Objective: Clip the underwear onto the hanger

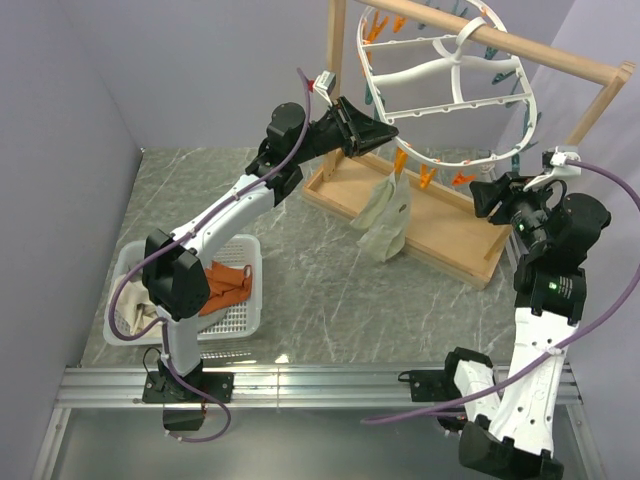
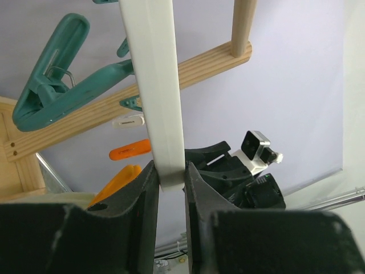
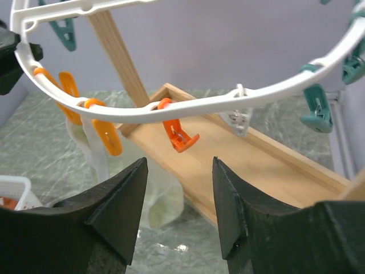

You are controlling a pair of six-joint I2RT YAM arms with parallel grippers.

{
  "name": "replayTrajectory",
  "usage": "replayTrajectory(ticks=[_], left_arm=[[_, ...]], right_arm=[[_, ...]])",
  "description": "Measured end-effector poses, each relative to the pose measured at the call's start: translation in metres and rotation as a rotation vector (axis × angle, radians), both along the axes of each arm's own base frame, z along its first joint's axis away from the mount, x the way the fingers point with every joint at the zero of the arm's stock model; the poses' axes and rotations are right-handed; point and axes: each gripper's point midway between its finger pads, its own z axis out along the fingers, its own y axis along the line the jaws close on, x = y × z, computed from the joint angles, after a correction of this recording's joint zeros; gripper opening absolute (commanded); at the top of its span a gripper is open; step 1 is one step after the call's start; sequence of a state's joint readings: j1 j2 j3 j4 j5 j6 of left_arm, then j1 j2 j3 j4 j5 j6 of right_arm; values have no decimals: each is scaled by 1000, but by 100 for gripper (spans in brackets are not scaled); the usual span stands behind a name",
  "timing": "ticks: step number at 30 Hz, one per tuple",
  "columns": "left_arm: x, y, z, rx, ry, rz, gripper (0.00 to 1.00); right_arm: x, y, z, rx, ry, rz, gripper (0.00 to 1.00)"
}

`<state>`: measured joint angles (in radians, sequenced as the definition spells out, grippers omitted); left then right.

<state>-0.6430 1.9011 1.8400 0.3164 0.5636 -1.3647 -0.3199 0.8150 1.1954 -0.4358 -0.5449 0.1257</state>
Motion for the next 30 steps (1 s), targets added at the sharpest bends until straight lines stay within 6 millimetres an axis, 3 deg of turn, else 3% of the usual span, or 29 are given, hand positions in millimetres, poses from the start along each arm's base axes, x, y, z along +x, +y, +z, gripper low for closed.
replayTrajectory(ticks=[10,20,30], left_arm=[[-1,0,0,-4,11,-10,0],[-2,0,1,-9,12,-12,0],[-3,0,2,-12,17,-19,0]], right_arm=[[16,2,-17,70,-7,56,45],[28,-1,-14,157,-41,31,39],[38,-7,-25,236,-15,-4,33]])
